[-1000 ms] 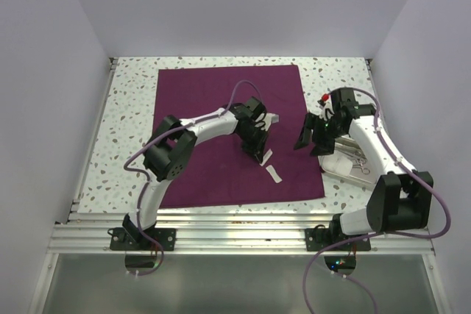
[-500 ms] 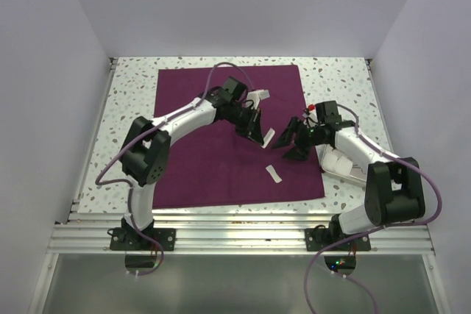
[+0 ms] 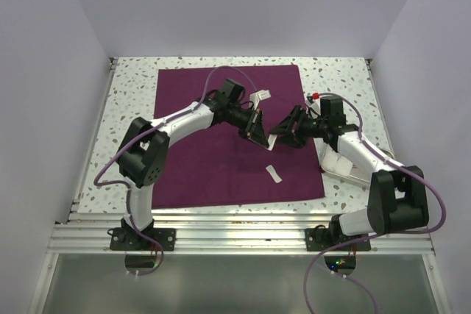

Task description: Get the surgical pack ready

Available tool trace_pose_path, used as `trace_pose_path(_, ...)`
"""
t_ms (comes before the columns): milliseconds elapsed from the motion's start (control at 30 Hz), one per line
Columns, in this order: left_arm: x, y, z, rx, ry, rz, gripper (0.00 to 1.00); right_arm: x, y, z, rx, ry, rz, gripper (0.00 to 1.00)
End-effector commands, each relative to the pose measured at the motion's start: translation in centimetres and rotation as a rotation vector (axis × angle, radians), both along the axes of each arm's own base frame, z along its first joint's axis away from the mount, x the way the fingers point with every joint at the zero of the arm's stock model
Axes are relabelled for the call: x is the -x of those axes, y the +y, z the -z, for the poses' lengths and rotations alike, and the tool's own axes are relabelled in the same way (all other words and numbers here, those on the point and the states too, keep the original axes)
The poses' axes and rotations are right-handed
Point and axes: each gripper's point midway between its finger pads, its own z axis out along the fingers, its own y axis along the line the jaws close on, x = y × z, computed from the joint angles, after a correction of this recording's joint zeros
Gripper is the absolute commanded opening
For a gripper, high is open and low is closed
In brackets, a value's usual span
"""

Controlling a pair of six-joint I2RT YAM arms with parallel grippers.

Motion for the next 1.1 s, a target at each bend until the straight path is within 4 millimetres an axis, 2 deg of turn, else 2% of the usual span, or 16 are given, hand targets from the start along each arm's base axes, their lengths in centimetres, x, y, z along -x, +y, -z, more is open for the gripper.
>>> trace_pose_path(0,0.8,-0.1,-2.8,0.097,-0.022,0.046,0.00,-0.7,0.7,-3.3,-0.058,-0.115,-0.020,0.57)
trace_pose_path(200,0.9,0.0,-3.3,0.131,-0.011,0.059,0.00,-0.7,1.0,-3.3,-0.084,-0.123,-0.045,0.51)
trace_pose_path(300,0.9,0.2,-3.1,0.139,0.016,0.056,0.00,-0.7,1.2,-3.8,-0.093,-0.142,-0.056,0.38)
trace_pose_path(467,0.1,0.7,-3.1,0.162,0.026,0.037,0.00,-0.3,1.2,-3.7,-0.090,-0.142,-0.082,0.08)
trace_pose_path(533,-0.1,0.8,-3.2,0.177,0.037,0.033,0.00,0.1,1.2,-3.5,-0.090,-0.131,-0.090,0.00)
trace_pose_path(633,-0.4,1.0,-3.2,0.187,0.051,0.028,0.00,0.3,1.0,-3.1,-0.063,-0.122,-0.096,0.00)
trace_pose_path(667,-0.5,1.0,-3.2,0.186,0.053,0.027,0.05,0.2,0.9,-3.1,-0.061,-0.118,-0.094,0.00)
trace_pose_path(700,-0.4,1.0,-3.0,0.180,0.054,0.022,0.23,0.2,0.9,-2.9,-0.054,-0.113,-0.091,0.00)
trace_pose_path(767,-0.7,1.4,-2.6,0.156,0.058,0.000,0.41,0.1,0.5,-2.8,-0.025,-0.105,-0.084,0.00)
trace_pose_path(800,-1.0,1.5,-1.9,0.135,0.036,-0.014,0.59,0.1,0.1,-2.6,0.002,-0.096,-0.080,0.00)
trace_pose_path(867,-1.2,2.2,-1.1,0.078,0.034,-0.033,0.62,-0.2,-1.9,-1.7,0.108,-0.061,-0.042,0.00)
trace_pose_path(900,-1.8,2.6,-0.1,0.031,-0.023,-0.047,0.61,0.6,-3.0,-1.0,0.151,0.003,-0.025,0.00)
trace_pose_path(933,-1.4,3.3,0.9,-0.033,0.008,-0.055,0.61,-0.5,-5.6,-1.0,0.228,0.008,0.059,0.00)
trace_pose_path(1000,-2.2,4.5,2.5,-0.123,-0.041,-0.092,0.59,0.5,-10.0,-0.1,0.357,0.103,0.139,0.00)
trace_pose_path(1033,-2.1,5.0,3.0,-0.155,-0.036,-0.104,0.59,0.3,-14.2,0.6,0.451,0.136,0.249,0.00)
trace_pose_path(1067,-1.9,5.6,3.8,-0.183,-0.029,-0.116,0.59,0.7,-16.5,0.8,0.509,0.163,0.303,0.00)
